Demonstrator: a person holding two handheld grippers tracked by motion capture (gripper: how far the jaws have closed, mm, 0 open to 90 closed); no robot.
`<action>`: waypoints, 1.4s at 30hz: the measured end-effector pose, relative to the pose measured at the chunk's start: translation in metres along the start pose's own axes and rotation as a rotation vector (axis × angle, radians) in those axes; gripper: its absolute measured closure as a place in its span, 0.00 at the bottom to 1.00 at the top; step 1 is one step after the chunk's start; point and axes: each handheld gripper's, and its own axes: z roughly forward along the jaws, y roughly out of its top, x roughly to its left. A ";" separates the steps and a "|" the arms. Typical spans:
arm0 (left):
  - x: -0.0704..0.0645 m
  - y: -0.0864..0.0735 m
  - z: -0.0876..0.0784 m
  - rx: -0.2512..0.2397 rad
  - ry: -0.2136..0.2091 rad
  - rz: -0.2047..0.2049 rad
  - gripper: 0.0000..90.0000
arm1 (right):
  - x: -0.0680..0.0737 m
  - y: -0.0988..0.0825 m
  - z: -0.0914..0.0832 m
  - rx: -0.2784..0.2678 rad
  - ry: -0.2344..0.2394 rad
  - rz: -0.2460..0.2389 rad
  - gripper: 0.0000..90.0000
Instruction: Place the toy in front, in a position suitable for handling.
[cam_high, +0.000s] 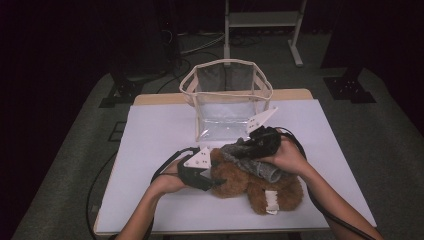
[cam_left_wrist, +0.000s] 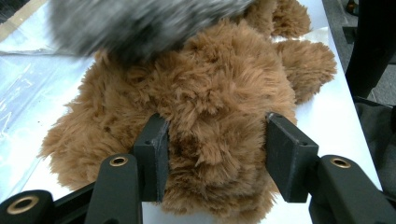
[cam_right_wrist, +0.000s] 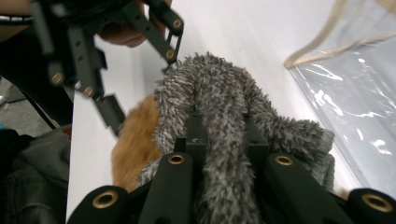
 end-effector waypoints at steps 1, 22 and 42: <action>-0.001 0.000 0.000 0.008 -0.004 0.008 0.51 | -0.002 0.002 0.003 0.003 0.003 -0.006 0.86; 0.001 -0.002 -0.001 -0.002 -0.009 0.021 0.51 | 0.007 -0.015 -0.011 0.008 -0.006 0.022 0.86; 0.013 -0.005 -0.007 -0.035 0.076 -0.028 0.42 | 0.010 -0.014 -0.006 0.019 -0.029 -0.001 0.86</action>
